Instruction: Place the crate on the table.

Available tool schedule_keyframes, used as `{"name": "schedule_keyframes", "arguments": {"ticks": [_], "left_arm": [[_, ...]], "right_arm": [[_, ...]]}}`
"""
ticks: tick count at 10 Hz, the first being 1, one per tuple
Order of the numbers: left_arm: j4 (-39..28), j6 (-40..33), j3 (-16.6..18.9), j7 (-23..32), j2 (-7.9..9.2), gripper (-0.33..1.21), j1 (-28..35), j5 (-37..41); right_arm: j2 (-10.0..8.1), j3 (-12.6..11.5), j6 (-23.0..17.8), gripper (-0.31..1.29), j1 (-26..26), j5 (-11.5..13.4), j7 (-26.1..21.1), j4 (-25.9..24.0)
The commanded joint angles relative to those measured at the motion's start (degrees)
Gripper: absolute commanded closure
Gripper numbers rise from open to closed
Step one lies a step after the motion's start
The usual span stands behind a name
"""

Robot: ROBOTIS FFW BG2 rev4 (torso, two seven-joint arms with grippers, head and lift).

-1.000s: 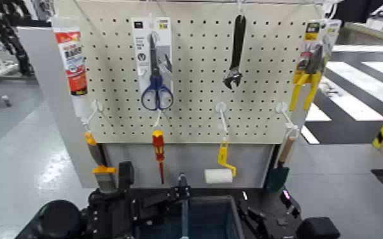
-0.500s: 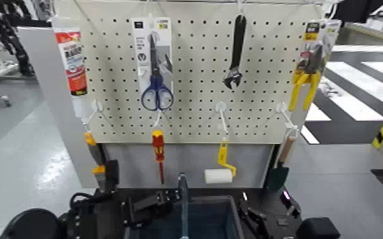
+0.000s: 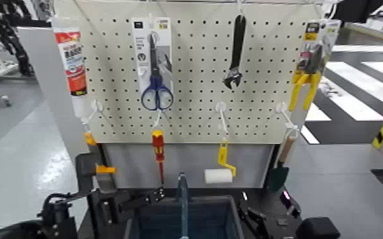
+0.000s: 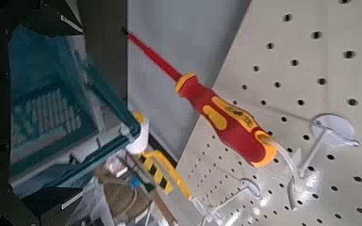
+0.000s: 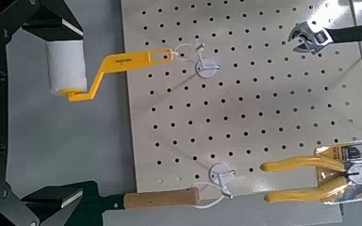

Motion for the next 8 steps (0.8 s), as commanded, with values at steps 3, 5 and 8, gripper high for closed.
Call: {"name": "schedule_keyframes", "arguments": {"ticks": [3, 5, 8], "left_arm": [[-4.05, -20.43, -1.52, 1.73, -2.09, 0.10, 8.39, -17.16], [-4.93, -28.51, -0.81, 3.14, -3.93, 0.10, 12.79, -24.20], [-5.37, -41.61, -0.29, 8.32, -7.01, 0.10, 18.32, -31.93]], "right_arm": [[-0.04, -0.03, 0.06, 0.14, 0.18, 0.00, 0.00, -0.27], [-0.04, -0.21, 0.06, 0.14, 0.26, 0.09, 0.00, -0.27], [-0.04, -0.21, 0.15, 0.14, 0.35, 0.09, 0.00, -0.44]]}}
